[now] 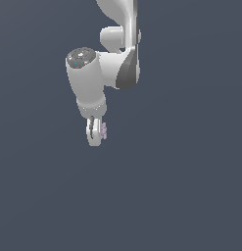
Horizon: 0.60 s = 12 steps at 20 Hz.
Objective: Pick up the object and move it to a goal position.
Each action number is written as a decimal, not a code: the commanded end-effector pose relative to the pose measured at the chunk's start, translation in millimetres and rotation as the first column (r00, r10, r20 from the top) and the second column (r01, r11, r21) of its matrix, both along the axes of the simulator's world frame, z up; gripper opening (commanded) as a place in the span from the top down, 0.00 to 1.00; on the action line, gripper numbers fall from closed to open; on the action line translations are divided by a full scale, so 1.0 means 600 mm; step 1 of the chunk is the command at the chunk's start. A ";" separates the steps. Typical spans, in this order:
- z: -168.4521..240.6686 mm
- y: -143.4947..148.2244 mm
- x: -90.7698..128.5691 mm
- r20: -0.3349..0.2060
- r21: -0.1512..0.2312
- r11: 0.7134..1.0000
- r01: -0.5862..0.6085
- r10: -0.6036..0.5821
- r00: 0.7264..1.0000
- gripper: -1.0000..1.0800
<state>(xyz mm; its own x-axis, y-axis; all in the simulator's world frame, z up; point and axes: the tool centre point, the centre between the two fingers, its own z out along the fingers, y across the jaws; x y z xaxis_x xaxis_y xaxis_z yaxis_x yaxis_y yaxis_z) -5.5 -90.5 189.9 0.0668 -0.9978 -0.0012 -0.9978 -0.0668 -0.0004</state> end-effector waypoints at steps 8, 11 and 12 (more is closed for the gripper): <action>0.192 0.000 -0.013 -0.001 -0.003 1.000 0.002 -0.002 1.000 1.00; 0.247 0.001 -0.015 -0.001 -0.003 1.000 0.002 -0.002 1.000 1.00; 0.265 0.001 -0.016 -0.001 -0.003 1.000 0.002 -0.002 1.000 1.00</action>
